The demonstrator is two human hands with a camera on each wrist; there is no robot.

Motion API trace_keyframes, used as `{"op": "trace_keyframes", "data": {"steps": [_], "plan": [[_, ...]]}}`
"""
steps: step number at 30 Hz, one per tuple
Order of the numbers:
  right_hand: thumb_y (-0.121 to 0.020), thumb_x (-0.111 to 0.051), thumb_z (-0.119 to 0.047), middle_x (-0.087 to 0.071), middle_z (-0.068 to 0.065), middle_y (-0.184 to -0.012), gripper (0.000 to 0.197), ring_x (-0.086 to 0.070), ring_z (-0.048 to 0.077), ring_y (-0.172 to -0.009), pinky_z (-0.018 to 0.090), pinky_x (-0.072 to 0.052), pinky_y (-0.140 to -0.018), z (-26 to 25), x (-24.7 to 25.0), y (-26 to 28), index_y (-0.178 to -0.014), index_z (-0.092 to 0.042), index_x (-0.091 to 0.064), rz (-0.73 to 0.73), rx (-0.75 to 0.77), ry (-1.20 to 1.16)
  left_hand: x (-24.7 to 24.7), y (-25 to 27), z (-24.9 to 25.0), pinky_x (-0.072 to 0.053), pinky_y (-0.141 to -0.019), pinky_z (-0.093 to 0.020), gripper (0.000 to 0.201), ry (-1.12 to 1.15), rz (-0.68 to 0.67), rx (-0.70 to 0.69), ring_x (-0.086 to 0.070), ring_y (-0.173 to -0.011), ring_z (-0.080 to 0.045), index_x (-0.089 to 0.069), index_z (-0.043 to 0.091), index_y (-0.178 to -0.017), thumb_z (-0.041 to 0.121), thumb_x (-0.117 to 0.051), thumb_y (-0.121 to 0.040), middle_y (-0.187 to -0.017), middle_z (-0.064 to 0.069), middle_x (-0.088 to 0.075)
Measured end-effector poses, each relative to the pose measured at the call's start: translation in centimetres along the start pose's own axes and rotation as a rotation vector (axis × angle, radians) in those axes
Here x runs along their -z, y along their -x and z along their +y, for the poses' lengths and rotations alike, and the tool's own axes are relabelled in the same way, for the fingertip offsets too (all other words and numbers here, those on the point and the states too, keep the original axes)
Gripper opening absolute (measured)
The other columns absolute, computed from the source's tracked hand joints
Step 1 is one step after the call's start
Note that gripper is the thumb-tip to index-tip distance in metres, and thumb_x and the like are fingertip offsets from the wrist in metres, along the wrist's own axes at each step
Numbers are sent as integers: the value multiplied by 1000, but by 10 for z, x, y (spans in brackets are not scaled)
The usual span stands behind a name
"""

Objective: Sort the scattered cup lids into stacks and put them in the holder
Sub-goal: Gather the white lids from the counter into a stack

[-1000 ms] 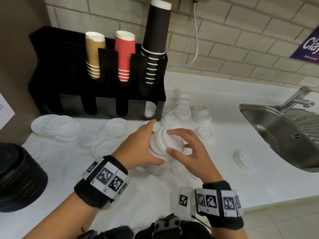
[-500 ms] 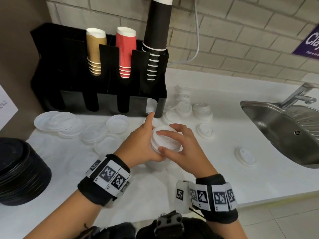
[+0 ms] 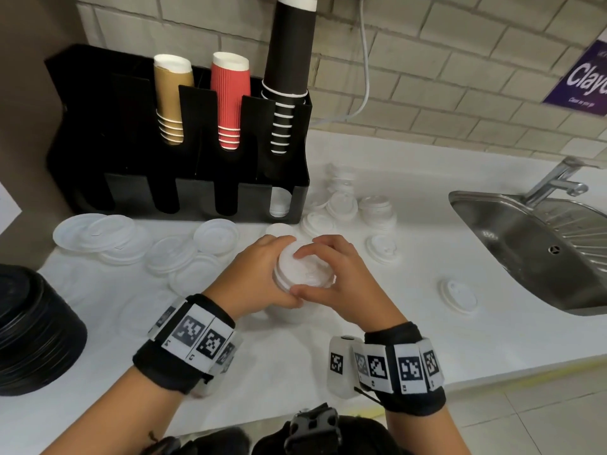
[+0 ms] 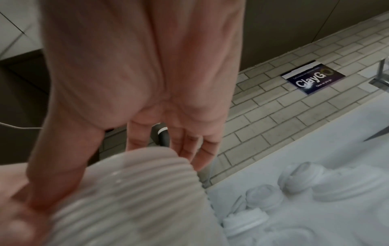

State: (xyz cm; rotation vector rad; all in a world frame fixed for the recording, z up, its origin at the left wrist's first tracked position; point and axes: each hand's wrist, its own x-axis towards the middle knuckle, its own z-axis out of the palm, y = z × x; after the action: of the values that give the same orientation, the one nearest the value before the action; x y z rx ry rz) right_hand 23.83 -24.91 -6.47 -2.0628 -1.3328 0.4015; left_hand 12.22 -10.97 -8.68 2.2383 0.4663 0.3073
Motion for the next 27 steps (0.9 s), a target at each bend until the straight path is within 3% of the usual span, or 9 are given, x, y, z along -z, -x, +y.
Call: {"op": "trace_keyframes", "data": {"steps": [5, 9, 11, 13, 15, 19, 24, 27], "plan": [[-76, -81, -26, -43, -7, -128, 45, -39, 11, -126, 15, -33, -102, 7, 0, 8, -115, -23, -61, 4, 42, -81, 7, 0, 1, -49, -98, -34, 99, 96, -37, -5, -52, -116, -9, -48, 23, -140, 32, -94, -53, -128, 9, -54], [-79, -78, -18, -53, -6, -129, 36, -47, 5, -126, 18, -41, -101, 20, 34, -5, -112, -24, -65, -222, 33, -222, 12, -8, 4, -50, -87, -21, 83, 22, -42, 19, -56, -100, 3, -57, 31, -124, 33, -95, -50, -107, 24, -59], [-83, -74, -19, -62, -7, -120, 26, -54, 9, -120, 16, -45, -93, 34, 58, -23, -107, -24, -67, -171, -72, -258, 17, -14, 7, -49, -83, -19, 77, -50, -73, 32, -55, -93, 6, -59, 34, -116, 36, -94, -48, -100, 27, -59], [-85, -72, -23, -64, -3, -117, 23, -57, 17, -116, 19, -44, -85, 56, 78, -51, -107, -21, -65, -9, -241, -176, 20, -18, 11, -51, -87, -30, 74, -103, -102, 42, -57, -95, -2, -60, 35, -112, 40, -94, -47, -104, 22, -62], [-87, -70, -28, -59, 6, -127, 37, -54, 21, -117, 25, -40, -88, 84, 95, -81, -119, -15, -60, 61, -424, 5, 21, -20, 14, -51, -89, -36, 74, -127, -118, 56, -58, -98, -6, -60, 37, -111, 44, -93, -45, -106, 20, -63], [-81, -75, -36, -40, 16, -146, 84, -44, 33, -131, 37, -39, -99, 138, 110, -127, -145, -6, -30, 29, -691, 275, 20, -20, 15, -51, -89, -35, 76, -145, -126, 65, -57, -98, -4, -58, 38, -113, 47, -92, -46, -106, 22, -62], [-66, -87, -31, -43, 17, -142, 112, -44, 37, -130, 45, -41, -105, 175, 102, -161, -150, -12, -16, 12, -622, 399, 20, -20, 14, -51, -87, -35, 76, -136, -128, 74, -57, -95, 0, -58, 39, -113, 50, -92, -45, -106, 24, -63], [-68, -84, -31, -47, 17, -137, 103, -49, 38, -125, 47, -45, -102, 185, 95, -170, -149, -22, -20, -57, -562, 491, 19, -21, 12, -51, -86, -36, 73, -128, -125, 77, -59, -95, -1, -59, 40, -109, 49, -91, -45, -104, 23, -64]]}}
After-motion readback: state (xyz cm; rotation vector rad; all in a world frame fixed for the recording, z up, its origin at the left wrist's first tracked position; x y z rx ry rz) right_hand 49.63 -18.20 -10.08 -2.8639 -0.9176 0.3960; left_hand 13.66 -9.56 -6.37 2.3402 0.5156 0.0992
